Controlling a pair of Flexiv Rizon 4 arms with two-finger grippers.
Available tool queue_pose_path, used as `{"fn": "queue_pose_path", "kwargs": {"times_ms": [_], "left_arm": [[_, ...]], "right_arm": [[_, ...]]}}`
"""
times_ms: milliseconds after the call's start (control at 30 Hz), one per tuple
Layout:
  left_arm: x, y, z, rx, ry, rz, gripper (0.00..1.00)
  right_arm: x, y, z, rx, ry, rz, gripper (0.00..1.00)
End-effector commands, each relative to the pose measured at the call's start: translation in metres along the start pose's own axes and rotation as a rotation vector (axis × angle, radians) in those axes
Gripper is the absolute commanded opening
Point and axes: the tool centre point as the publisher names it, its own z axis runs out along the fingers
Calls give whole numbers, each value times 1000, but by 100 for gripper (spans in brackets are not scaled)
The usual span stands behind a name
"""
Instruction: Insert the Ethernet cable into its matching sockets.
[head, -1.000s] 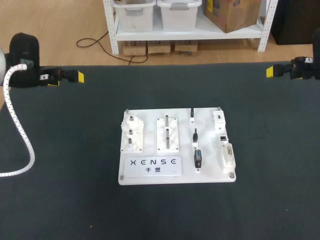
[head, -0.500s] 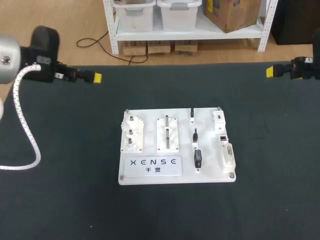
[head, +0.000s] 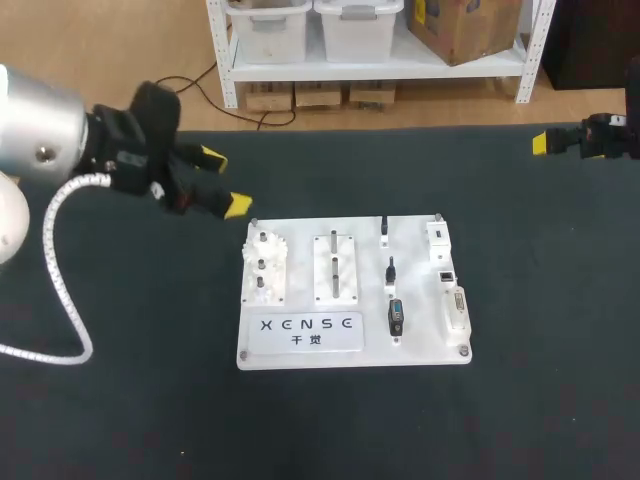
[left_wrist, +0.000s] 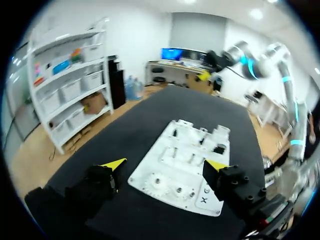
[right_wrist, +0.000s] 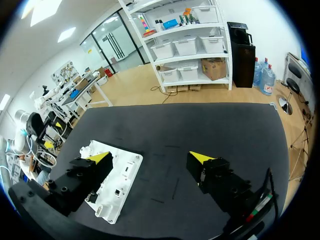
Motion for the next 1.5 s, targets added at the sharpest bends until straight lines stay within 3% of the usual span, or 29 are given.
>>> {"fn": "queue_pose_path", "kwargs": {"times_ms": [33, 400, 533, 867, 1167, 1300, 1500], "left_arm": [[9, -10, 1, 149, -79, 231, 100], [31, -40, 16, 56, -48, 189, 100], [39, -45, 20, 59, -54, 157, 100], [43, -50, 21, 115, -45, 150, 100], [43, -50, 21, 115, -45, 150, 100], [43, -50, 21, 115, -45, 150, 100], [43, -50, 21, 115, -45, 150, 100]], "right_arm": [[0, -1, 0, -3, 1, -1, 100], [0, -1, 0, -3, 1, -1, 100], [0, -1, 0, -3, 1, -1, 100], [0, -1, 0, -3, 1, -1, 100], [-3, 1, 0, 24, 14, -8, 100], [-7, 32, 7, 94, 101, -43, 100], [8, 87, 21, 128, 196, 21, 100]]}}
